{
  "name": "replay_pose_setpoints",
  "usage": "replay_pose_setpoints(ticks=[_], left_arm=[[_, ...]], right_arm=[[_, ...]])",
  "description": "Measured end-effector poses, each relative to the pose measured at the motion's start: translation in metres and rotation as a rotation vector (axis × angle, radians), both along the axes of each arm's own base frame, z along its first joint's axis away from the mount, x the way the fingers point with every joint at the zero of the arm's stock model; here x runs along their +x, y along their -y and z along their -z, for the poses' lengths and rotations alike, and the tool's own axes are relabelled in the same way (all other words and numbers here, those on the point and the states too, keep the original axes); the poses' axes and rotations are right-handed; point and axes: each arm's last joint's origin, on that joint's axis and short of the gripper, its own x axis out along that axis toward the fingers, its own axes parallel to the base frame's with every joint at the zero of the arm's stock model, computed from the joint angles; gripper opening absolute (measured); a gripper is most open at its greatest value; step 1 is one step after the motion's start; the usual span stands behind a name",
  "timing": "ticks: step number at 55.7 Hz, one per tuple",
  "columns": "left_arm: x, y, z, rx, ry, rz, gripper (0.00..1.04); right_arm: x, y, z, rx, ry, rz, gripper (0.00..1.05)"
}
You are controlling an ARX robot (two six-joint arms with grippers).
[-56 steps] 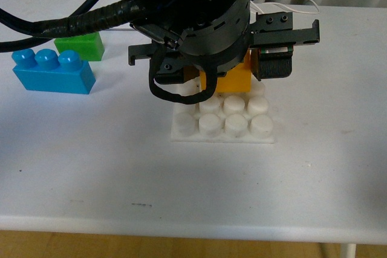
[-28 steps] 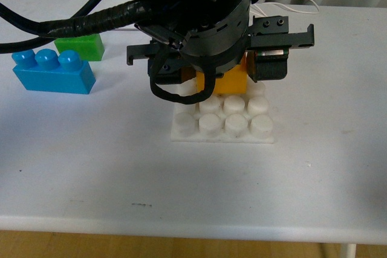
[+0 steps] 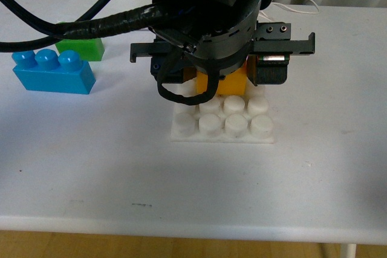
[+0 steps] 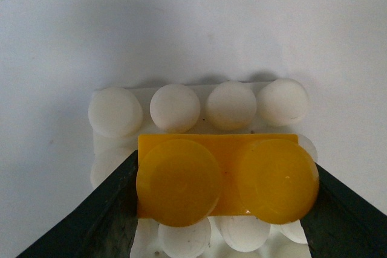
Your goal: Insert yellow block into base center
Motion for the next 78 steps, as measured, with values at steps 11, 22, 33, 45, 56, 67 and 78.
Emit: replay_pose_setpoints(ticks=[11, 22, 33, 45, 56, 67, 78], left_arm=[[0.0, 0.005, 0.006, 0.045, -0.005, 0.001, 0.65], [-0.002, 0.007, 0.009, 0.064, 0.01, -0.007, 0.65], [-0.005, 0.009, 0.015, 0.086, 0.025, -0.011, 0.65], [-0.006, 0.008, 0.02, 0.076, 0.016, -0.009, 0.65], [-0.005, 0.007, 0.021, 0.064, 0.017, -0.008, 0.65], [-0.006, 0.004, 0.023, 0.045, -0.002, 0.002, 0.85], [-0.007, 0.0, 0.022, 0.044, -0.013, 0.018, 0.98]], right_arm=[[0.0, 0.0, 0.0, 0.0, 0.0, 0.0, 0.95], [0.0, 0.0, 0.0, 0.0, 0.0, 0.0, 0.95], [0.0, 0.0, 0.0, 0.0, 0.0, 0.0, 0.95], [0.0, 0.0, 0.0, 0.0, 0.0, 0.0, 0.95], [0.0, 0.0, 0.0, 0.0, 0.0, 0.0, 0.95], [0.0, 0.0, 0.0, 0.0, 0.0, 0.0, 0.95], [0.0, 0.0, 0.0, 0.0, 0.0, 0.0, 0.95]])
